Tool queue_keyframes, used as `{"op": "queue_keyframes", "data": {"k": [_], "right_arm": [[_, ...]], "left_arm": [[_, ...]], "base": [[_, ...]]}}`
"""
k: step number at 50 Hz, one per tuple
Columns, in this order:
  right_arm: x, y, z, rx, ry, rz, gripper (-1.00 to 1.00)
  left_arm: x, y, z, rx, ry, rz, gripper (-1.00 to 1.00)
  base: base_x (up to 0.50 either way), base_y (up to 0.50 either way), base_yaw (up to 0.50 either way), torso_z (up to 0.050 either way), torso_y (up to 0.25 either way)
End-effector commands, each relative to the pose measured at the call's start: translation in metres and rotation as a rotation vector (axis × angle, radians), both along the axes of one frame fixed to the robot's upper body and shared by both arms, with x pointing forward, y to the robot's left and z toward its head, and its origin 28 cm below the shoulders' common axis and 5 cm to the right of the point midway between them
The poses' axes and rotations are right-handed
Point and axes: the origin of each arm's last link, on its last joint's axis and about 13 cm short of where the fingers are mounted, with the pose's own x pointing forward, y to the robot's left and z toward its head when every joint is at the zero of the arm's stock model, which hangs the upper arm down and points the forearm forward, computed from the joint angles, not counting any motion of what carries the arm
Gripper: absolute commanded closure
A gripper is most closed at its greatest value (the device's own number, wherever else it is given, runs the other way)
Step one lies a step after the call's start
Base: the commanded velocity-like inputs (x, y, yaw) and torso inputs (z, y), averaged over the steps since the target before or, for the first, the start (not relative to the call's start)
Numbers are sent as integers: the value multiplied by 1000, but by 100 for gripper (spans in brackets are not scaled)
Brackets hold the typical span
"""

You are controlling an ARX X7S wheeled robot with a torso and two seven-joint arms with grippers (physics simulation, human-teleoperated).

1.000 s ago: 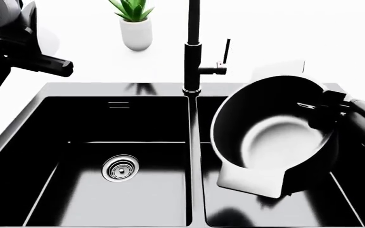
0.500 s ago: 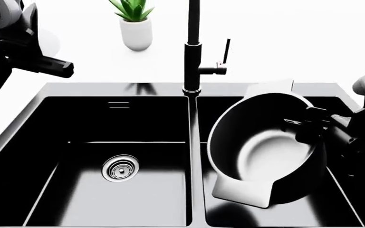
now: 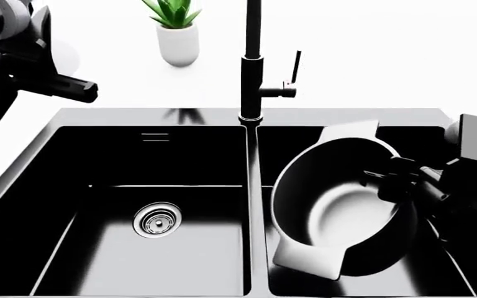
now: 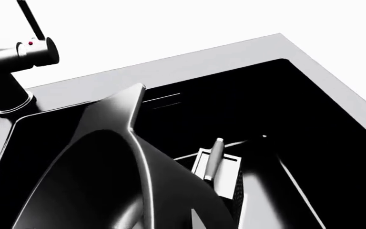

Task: Pick the wine glass and pot and place them in the sink. Then turn on the water.

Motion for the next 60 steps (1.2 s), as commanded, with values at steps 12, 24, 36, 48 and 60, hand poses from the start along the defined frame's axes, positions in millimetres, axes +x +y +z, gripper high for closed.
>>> {"op": "queue_keyframes", "data": {"k": [12,24,36,48,60], "right_arm": [[15,-12,15,-2,-175,-79,100],[21,-12,4,-12,-132,-76,100],[22,-9,1,-29,-112,-65,100],[26,-5,-7,-60,-72,-40,100],[31,0,-13,-101,-32,-5,100]], "left_arm": [[0,3,3,-9,-33,36,100],[0,3,2,-10,-31,37,100],[0,3,2,-12,-31,38,100],[0,3,1,-12,-29,38,100],[0,4,0,-14,-28,38,100]], "base": [[0,0,0,2,5],[0,0,0,1,3],[0,0,0,1,2],[1,0,0,1,1],[1,0,0,0,1]]}}
